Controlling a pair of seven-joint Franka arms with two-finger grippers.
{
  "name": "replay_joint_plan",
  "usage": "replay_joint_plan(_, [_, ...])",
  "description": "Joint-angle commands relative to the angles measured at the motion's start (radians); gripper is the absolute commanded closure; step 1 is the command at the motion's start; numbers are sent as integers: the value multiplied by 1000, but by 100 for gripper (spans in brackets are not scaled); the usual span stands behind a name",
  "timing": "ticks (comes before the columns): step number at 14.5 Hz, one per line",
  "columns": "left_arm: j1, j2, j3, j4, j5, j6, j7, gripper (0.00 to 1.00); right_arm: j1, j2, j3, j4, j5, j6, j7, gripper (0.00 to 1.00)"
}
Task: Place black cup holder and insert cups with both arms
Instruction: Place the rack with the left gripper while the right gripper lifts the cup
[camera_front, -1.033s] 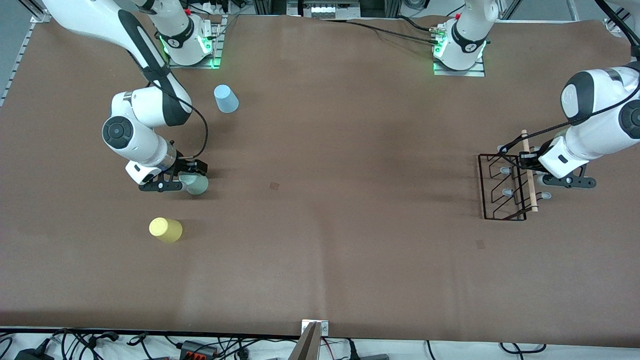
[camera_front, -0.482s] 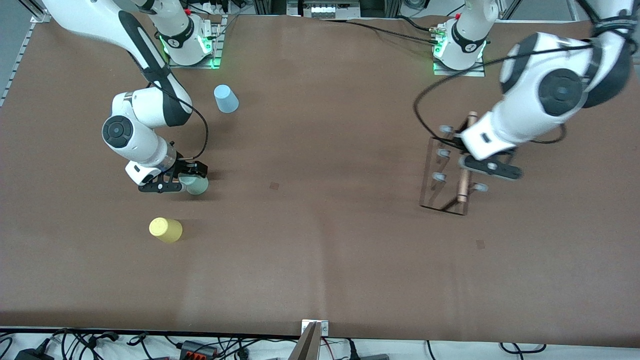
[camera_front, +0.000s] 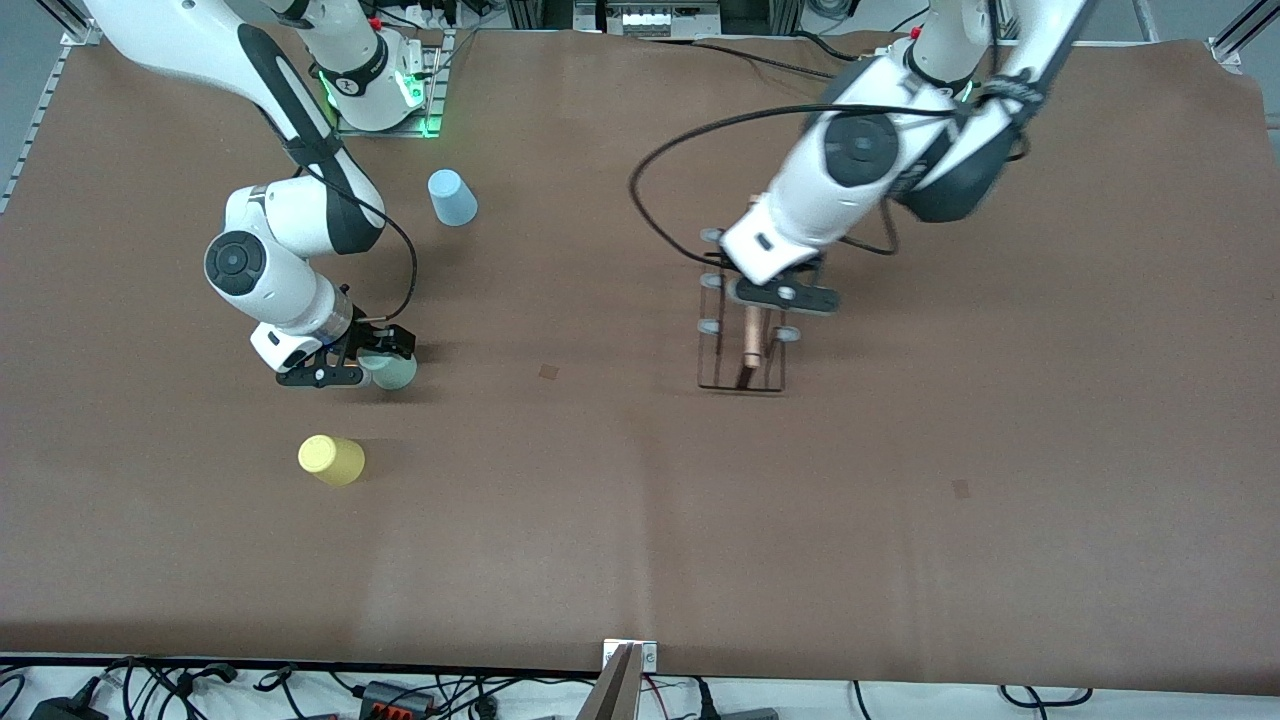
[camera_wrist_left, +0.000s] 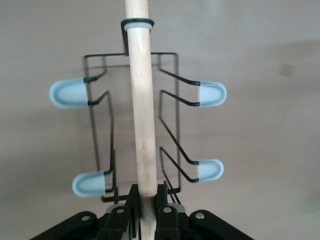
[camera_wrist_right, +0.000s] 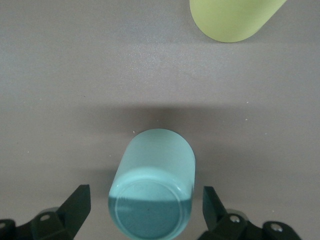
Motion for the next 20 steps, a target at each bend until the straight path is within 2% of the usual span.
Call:
replay_joint_plan(1, [-103, 148, -1, 159, 2, 25, -165, 99, -4, 3, 7, -9, 7, 23, 9, 38])
replay_joint_plan(3, [-156, 209, 6, 222, 3, 25, -216, 99, -4, 2, 7, -9, 6, 21, 8, 57])
replay_joint_plan(5, [-176, 234, 6, 232, 5, 36, -216, 99, -4, 0, 7, -9, 5, 20, 3, 70])
replay_joint_plan(10, [-217, 278, 9, 230, 71, 69, -239, 97, -6, -53, 7, -6, 0, -9, -7, 74])
replay_joint_plan(11, [-219, 287, 9, 230, 88, 71, -247, 88, -7, -67, 7, -5, -6, -32, -7, 74])
replay_joint_plan(12, [-222, 288, 7, 232, 130, 76, -249, 86, -10, -82, 5, -5, -6, -43, -7, 74])
replay_joint_plan(13, [-222, 286, 6, 232, 156, 77, -249, 55, -10, -86, 5, -6, -7, -49, -7, 74])
replay_joint_plan(14, [-223, 285, 9, 230, 178, 77, -247, 1, -10, -87, 5, -6, -7, -49, -6, 74])
replay_joint_plan(20, [-210, 254, 3, 230, 210, 51, -241, 0, -10, -90, 5, -5, -6, -60, 2, 74])
